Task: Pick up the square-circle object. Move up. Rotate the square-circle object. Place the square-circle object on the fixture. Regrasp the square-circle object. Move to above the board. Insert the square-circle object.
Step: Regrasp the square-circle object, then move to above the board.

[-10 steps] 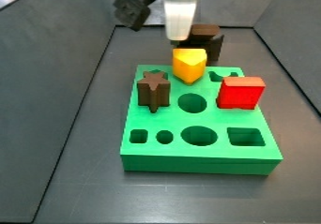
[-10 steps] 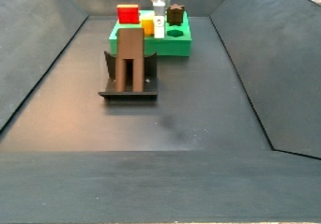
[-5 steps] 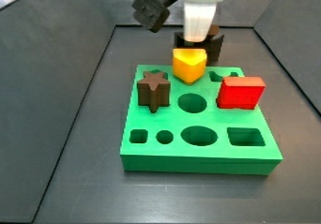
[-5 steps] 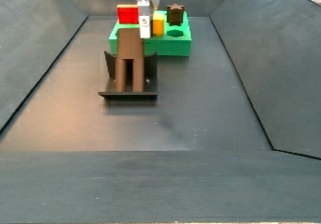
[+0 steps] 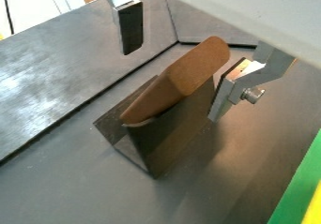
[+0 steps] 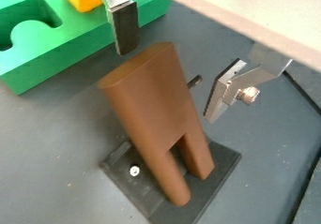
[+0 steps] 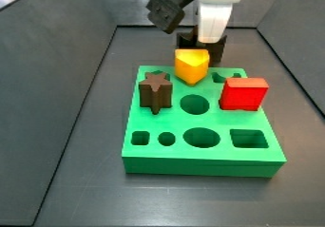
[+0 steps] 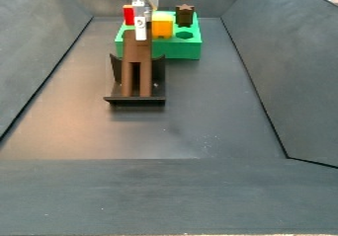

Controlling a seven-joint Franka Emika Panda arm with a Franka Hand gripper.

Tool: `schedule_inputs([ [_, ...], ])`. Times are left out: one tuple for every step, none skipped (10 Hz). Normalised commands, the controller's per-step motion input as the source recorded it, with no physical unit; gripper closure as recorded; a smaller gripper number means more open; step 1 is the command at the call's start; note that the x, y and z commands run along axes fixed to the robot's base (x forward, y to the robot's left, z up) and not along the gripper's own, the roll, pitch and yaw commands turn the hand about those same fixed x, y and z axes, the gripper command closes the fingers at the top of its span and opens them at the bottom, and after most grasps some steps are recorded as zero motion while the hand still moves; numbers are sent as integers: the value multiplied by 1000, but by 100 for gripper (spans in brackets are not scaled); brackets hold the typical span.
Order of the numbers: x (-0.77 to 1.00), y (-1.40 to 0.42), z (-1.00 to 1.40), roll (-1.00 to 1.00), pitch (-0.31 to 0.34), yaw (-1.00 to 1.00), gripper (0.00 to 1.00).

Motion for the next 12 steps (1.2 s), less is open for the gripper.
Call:
schedule_inputs([
  [303,-15,2,-17,206,59,0],
  [261,-15,4,-18,210,58,0],
  [190,-16,-6,-23,212,60,0],
  [139,-14,-2,-25,214,62,0],
  [89,-15,5,-25,214,65,0],
  [76,-15,4,-26,201,67,0],
  [0,500,167,0,0,0,100],
  [-33,175,1000,-28,-505,106,100],
  [-40,173,1000,-29,-487,86,100],
  [-50,167,1000,-32,-456,41,100],
  [-60,160,1000,-36,-377,-49,100],
  [-60,162,1000,-35,-306,-97,100],
])
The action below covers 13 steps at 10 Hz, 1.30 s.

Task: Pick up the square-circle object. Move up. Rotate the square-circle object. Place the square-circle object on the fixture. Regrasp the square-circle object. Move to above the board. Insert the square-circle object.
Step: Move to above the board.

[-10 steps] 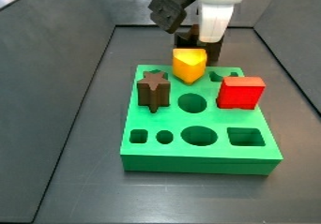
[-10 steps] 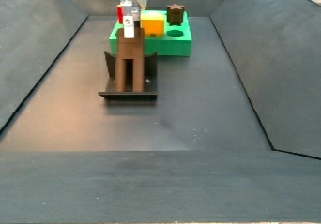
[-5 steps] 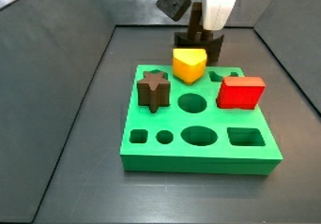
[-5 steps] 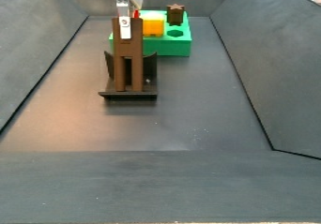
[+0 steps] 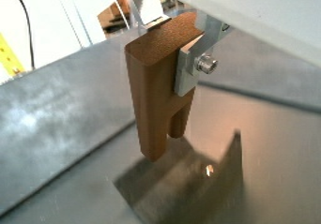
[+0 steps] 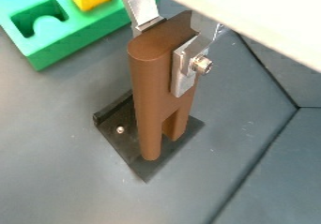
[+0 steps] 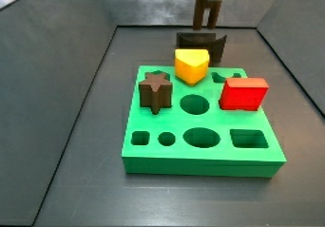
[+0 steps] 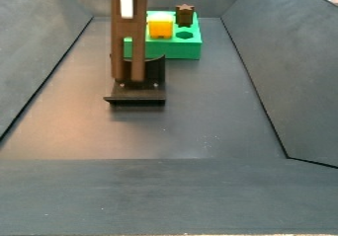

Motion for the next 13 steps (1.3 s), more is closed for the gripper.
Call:
schedule_inputs([
  [-63,160,1000,-39,-205,-148,100],
  [-65,160,1000,-43,-159,-159,100],
  [-70,156,1000,-54,-72,-155,100],
  [-71,142,1000,-67,7,-138,100],
  [-68,127,1000,-73,59,-116,100],
  [-56,107,956,-74,102,-91,100],
  [-33,72,777,-76,125,-67,100],
  [-7,43,550,-77,148,-38,100],
  [10,27,390,-73,158,-18,100],
  [18,18,285,-70,168,-9,100],
  [-474,-1000,30,-283,152,1000,100],
  [-473,-1000,24,-275,145,1000,100],
  [-471,-1000,30,-268,125,1000,100],
])
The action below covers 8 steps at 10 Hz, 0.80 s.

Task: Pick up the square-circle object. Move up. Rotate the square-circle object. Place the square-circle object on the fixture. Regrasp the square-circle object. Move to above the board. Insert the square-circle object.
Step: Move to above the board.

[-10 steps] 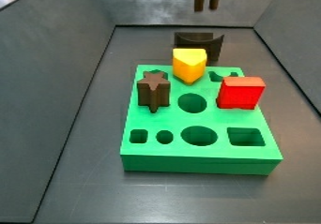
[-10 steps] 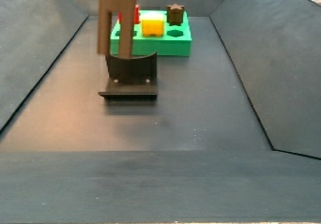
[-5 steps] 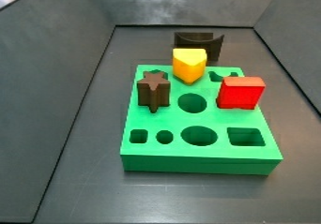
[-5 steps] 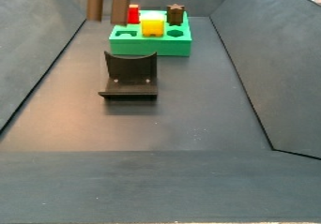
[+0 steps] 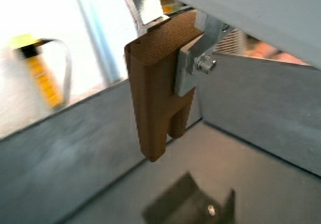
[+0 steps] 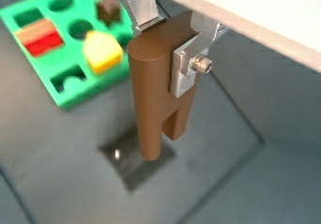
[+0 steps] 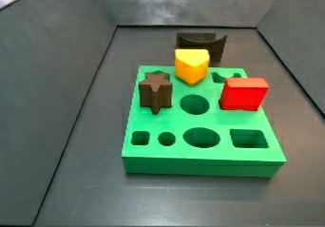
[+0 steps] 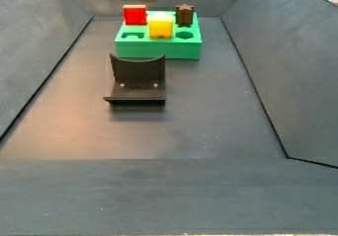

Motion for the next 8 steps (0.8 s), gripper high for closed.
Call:
schedule_inputs([
  [-464,-1000,24,-280,103,1000,100],
  [-461,-1000,36,-277,87,1000,100],
  [-458,-1000,42,-273,70,1000,100],
  [-455,-1000,42,-272,53,1000,100],
  [-449,-1000,49,-269,37,1000,100],
  [-440,-1000,63,-259,15,1000,100],
  [-434,-1000,73,-251,-1,1000,100],
  [-355,-832,72,-244,-16,1000,100],
])
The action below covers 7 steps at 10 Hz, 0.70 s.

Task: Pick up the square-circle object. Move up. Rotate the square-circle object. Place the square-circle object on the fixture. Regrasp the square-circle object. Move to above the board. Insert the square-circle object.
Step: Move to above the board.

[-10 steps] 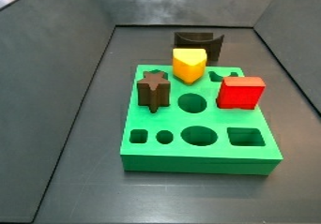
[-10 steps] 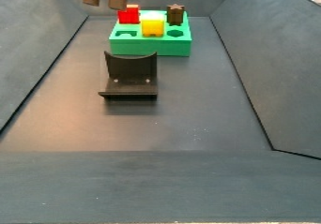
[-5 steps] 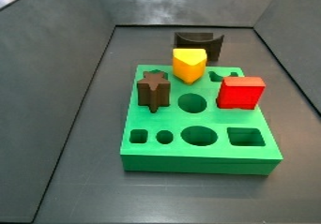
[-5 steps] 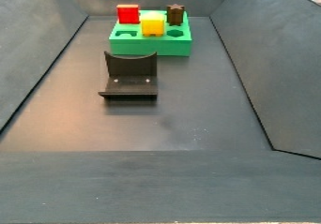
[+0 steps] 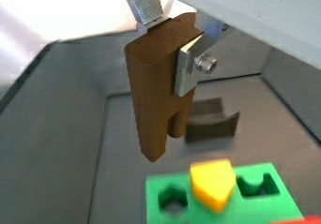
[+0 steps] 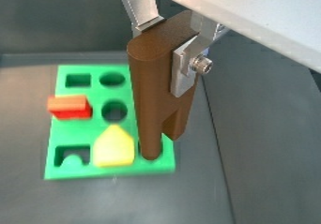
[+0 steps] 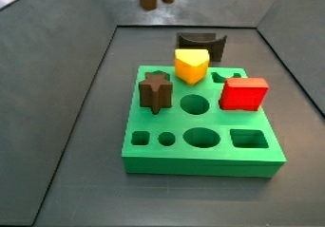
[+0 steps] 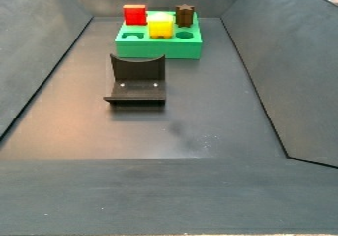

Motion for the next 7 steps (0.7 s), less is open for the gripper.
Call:
schedule_inputs([
  [-181,-431,58,-232,-35,1000,100],
  [-101,-248,45,-227,-47,1000,100],
  [-59,-157,34,-217,-63,1000,100],
  [-37,-96,22,-206,-80,1000,100],
  [-25,-36,10,-198,-99,1000,100],
  [-27,-16,3,-192,-118,1000,100],
  [-35,-3,2,-180,-152,1000,100],
])
